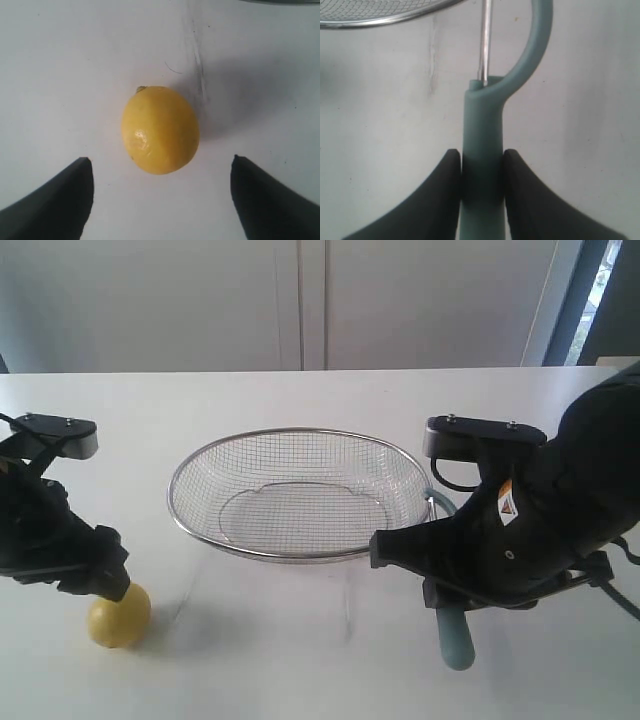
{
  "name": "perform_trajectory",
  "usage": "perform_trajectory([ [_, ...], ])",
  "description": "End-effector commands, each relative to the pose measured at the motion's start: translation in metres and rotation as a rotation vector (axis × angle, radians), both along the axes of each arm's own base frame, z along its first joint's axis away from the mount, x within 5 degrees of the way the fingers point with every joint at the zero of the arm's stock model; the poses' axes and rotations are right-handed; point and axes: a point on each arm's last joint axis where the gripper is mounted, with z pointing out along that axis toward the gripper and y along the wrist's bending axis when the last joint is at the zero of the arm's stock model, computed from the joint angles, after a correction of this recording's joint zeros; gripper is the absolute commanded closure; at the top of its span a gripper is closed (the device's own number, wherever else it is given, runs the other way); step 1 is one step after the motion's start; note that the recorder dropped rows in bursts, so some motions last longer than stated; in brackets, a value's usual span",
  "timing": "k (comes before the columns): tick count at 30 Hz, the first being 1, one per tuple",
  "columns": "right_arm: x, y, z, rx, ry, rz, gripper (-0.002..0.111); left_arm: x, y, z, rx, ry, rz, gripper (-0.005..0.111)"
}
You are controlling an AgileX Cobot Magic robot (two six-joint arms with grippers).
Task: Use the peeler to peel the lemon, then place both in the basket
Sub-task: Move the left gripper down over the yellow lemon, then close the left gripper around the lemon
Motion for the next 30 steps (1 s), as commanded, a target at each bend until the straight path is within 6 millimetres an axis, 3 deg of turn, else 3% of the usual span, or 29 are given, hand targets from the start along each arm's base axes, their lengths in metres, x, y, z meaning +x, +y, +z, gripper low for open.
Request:
perform_trajectory([
  [1,0.000,-0.001,0.003,0.009,-0.013,0.000,0.108,0.000,-0.002,0.001,-0.015,0.002,0.021,0.028],
  [18,0.000,-0.001,0.003,0.010,-0.015,0.000,0.108,0.022,-0.009,-0.045,0.015,0.114,0.101,0.029],
  [30,0.000,-0.001,0.003,0.010,-0.015,0.000,0.108,0.026,-0.012,-0.063,0.020,0.166,0.119,0.029],
])
